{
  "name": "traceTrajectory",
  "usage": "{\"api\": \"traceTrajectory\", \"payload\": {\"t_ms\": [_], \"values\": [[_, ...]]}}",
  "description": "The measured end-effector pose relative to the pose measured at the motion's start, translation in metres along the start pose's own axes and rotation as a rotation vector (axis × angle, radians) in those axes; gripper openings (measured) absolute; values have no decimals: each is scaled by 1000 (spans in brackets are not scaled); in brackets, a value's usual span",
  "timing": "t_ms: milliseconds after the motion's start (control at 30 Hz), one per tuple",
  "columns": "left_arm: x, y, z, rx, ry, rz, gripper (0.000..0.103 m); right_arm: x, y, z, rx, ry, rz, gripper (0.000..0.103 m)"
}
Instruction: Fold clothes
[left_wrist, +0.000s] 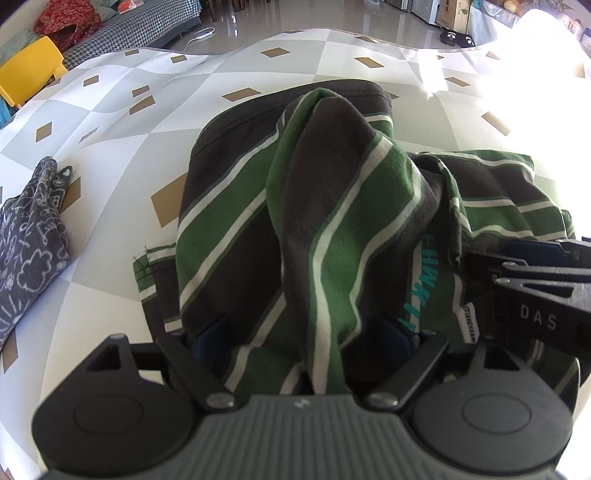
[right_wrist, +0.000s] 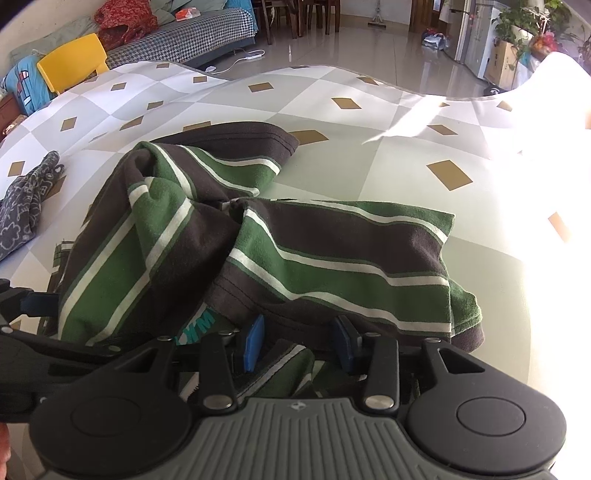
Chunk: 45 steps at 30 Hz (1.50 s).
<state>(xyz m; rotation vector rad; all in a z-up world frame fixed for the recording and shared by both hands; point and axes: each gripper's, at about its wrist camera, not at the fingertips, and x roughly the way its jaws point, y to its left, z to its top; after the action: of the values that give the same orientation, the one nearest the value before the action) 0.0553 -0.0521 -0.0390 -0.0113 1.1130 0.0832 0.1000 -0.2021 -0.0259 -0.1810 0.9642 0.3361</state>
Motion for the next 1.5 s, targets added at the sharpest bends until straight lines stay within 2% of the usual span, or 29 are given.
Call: {"api": "traceTrajectory", "payload": {"t_ms": [700,1000,1133,1267,1500], "values": [[-20,-6,-29,-37,29,33,90,3,10,6,-9,20,30,44],[-32,-2,-14,-87,-39,33,93,-5,1,5,43,55,55,44],[-35,11,-1,-143,-78,29,95,-16,-5,3,65,46,62,44],[-34,20,11,-158,-122,52,96,-27,-13,0,77,41,60,44],[-22,34,21,-196,-129,73,97,-44,-16,-12,27,36,73,45]]}}
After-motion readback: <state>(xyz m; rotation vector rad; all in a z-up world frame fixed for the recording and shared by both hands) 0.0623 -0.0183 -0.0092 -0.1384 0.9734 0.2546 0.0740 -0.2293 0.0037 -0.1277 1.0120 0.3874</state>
